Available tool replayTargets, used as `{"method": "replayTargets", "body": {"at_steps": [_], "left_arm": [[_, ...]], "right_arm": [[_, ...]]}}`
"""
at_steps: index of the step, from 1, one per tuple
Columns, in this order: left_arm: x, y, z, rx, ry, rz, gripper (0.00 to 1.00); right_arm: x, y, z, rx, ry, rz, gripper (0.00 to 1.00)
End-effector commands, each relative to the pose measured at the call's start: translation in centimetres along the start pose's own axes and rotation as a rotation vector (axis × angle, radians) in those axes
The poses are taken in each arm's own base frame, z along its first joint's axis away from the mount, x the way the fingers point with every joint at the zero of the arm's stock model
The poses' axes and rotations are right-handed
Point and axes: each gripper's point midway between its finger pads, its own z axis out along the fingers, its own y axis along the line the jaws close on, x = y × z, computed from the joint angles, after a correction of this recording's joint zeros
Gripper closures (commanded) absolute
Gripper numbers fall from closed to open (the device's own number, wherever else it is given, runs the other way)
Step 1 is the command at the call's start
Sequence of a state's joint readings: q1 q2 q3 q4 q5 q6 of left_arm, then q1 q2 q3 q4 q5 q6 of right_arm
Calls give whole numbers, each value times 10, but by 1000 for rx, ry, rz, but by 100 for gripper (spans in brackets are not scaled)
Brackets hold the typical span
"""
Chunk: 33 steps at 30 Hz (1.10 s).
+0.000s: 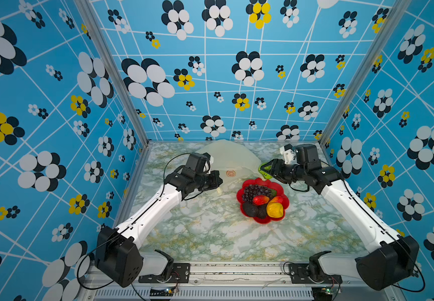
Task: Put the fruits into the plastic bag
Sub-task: 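Grasp the green bumpy fruit with the right gripper and lift it, then carry the green fruit into the bag mouth held by the left gripper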
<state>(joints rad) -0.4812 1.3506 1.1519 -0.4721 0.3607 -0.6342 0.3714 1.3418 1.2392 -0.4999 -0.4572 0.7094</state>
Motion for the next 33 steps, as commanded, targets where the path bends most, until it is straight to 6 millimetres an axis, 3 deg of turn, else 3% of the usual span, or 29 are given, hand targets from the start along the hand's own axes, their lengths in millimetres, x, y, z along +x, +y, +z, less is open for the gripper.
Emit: {"method": "replayTargets", "body": {"at_steps": [1, 11, 20, 29, 33], "left_arm": [[5, -7, -3, 30, 1, 7, 100], [7, -11, 0, 42, 8, 13, 100], [11, -17, 10, 58, 30, 24, 100], [18, -33, 18, 98, 59, 53, 100], [21, -45, 22, 161, 76, 56, 100]], "right_arm": [[7, 12, 23, -54, 37, 38, 60], [32, 30, 91, -114, 168, 72, 61], [52, 39, 136, -122, 269, 80, 63], [54, 52, 173, -162, 330, 117, 63], [48, 54, 190, -172, 328, 143, 59]]}}
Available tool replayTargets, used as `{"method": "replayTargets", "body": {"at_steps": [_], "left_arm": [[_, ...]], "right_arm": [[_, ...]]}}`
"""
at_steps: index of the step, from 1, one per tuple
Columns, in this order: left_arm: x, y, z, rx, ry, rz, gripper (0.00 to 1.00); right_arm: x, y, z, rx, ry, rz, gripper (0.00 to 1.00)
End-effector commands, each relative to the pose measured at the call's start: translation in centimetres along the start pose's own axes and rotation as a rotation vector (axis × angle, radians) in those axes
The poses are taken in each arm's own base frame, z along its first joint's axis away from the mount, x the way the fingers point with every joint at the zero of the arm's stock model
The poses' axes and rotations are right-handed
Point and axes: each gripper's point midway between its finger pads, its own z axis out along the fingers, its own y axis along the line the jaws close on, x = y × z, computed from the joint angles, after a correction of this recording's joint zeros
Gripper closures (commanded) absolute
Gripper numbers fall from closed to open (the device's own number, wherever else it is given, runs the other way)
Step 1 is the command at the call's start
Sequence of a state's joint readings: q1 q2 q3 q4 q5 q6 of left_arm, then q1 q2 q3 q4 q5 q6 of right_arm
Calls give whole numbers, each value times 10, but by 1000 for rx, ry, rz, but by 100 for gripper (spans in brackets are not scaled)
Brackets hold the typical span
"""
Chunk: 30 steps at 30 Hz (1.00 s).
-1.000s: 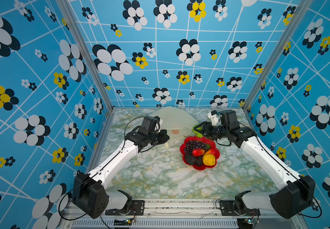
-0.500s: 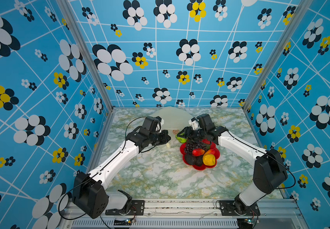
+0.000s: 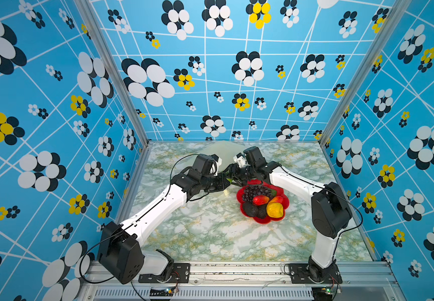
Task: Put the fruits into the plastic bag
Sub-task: 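Carry the green fruit into the bag mouth held by the left gripper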
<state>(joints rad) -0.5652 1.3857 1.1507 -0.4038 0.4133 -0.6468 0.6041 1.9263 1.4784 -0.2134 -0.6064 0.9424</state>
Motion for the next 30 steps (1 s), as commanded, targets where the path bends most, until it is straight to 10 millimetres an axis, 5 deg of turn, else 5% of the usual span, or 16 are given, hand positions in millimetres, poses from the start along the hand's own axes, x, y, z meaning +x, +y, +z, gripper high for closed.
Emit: {"method": "replayTargets", "body": {"at_steps": [1, 8, 16, 24, 30], "left_arm": [[1, -14, 7, 83, 16, 3, 100], [3, -17, 11, 125, 26, -2, 100], [0, -13, 7, 139, 14, -17, 100], [0, -6, 2, 128, 3, -33, 100], [4, 1, -2, 108, -1, -36, 100]], "right_arm": [[-9, 16, 11, -57, 5, 14, 56], [-25, 36, 24, -170, 0, 37, 29], [-20, 42, 15, -173, 0, -4, 15], [-8, 32, 2, -87, 10, -49, 16], [11, 19, -29, 44, 17, -128, 16]]}}
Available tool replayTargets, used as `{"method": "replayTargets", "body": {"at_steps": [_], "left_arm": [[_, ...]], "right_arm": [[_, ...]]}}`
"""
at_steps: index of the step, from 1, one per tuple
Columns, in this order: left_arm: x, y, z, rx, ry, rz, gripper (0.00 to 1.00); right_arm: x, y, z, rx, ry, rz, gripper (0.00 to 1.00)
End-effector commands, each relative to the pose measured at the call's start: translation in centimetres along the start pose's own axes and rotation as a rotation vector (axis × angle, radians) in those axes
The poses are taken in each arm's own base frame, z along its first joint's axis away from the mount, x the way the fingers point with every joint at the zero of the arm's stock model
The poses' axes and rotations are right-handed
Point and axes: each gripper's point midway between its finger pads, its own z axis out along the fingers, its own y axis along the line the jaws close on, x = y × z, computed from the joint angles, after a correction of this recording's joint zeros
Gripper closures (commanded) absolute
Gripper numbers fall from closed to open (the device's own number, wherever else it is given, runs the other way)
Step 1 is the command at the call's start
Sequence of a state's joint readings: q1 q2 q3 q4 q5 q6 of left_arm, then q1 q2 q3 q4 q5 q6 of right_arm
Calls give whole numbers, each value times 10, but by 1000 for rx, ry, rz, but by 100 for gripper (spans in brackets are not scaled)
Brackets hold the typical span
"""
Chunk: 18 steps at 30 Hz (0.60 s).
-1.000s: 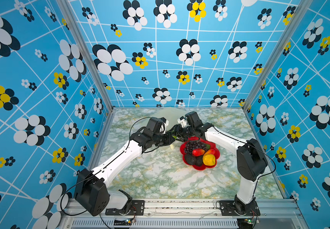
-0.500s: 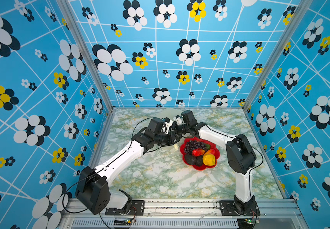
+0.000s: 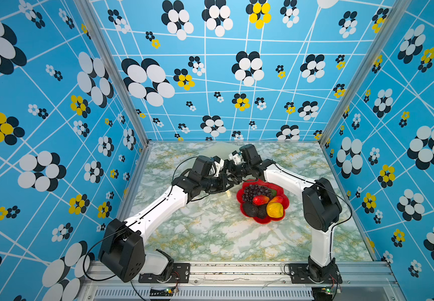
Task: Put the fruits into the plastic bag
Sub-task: 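Carry the green fruit into the bag mouth held by the left gripper, then open the right gripper to drop the fruit and withdraw toward the plate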
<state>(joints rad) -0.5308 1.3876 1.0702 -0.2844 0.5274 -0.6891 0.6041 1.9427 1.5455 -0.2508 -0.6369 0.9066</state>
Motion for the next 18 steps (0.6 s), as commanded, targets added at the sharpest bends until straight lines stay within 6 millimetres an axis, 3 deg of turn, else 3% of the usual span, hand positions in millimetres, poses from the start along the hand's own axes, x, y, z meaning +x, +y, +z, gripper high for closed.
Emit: {"method": "replayTargets", "body": {"at_steps": [1, 18], "left_arm": [[0, -1, -10, 11, -22, 9, 100], [1, 13, -8, -23, 2, -4, 100]], "right_arm": [[18, 3, -33, 93, 2, -102, 16], [63, -8, -152, 401, -82, -311, 15]]}}
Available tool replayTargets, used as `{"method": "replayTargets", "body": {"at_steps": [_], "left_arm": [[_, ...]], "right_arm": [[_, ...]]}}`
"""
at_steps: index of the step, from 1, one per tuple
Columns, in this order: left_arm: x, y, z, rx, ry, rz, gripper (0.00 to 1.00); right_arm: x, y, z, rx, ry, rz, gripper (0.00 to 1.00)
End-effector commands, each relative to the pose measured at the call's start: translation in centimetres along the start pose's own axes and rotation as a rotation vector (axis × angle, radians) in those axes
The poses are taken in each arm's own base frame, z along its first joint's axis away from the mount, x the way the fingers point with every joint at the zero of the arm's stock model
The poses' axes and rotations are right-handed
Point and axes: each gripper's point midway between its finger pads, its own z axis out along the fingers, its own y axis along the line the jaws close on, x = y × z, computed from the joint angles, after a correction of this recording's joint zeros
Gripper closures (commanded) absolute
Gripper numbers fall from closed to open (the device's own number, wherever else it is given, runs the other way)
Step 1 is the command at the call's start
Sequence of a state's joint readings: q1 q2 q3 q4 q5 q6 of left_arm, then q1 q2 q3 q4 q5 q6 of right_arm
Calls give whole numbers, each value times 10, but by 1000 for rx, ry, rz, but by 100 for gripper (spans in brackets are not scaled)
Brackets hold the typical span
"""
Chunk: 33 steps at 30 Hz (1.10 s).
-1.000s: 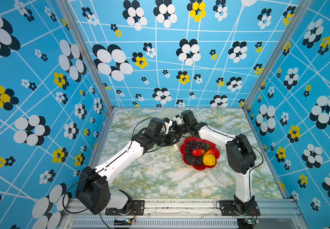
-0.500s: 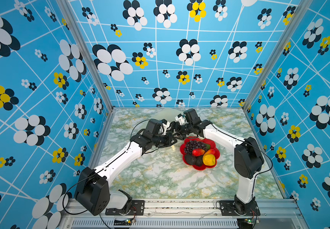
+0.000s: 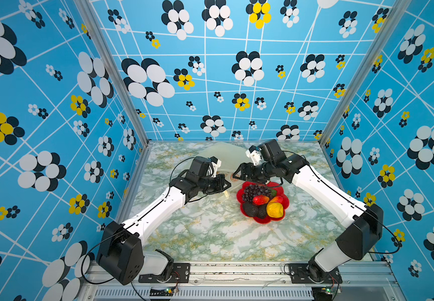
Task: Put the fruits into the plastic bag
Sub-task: 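Open the right gripper to drop the fruit and withdraw toward the plate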
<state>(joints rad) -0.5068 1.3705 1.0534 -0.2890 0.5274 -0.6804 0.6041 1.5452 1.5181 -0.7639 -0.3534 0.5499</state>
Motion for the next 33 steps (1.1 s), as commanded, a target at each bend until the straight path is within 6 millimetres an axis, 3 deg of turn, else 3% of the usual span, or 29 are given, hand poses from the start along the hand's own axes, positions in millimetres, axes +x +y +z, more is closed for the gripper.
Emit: {"method": "replayTargets", "body": {"at_steps": [1, 4, 11, 19, 22, 33], "left_arm": [[2, 5, -2, -11, 18, 3, 100], [0, 3, -1, -9, 20, 3, 100], [0, 1, -2, -10, 29, -1, 100], [2, 0, -7, -15, 26, -1, 100], [4, 2, -7, -20, 27, -1, 100], [5, 2, -9, -18, 25, -2, 100]], "right_arm": [[21, -21, -23, 117, 14, -38, 15], [32, -39, -38, 196, 15, -45, 14], [78, -105, -50, 393, 116, 2, 11], [137, -160, -34, 493, 275, 54, 6], [143, -172, -26, 516, 288, 57, 6], [134, -199, 5, 562, 314, 69, 8]]}}
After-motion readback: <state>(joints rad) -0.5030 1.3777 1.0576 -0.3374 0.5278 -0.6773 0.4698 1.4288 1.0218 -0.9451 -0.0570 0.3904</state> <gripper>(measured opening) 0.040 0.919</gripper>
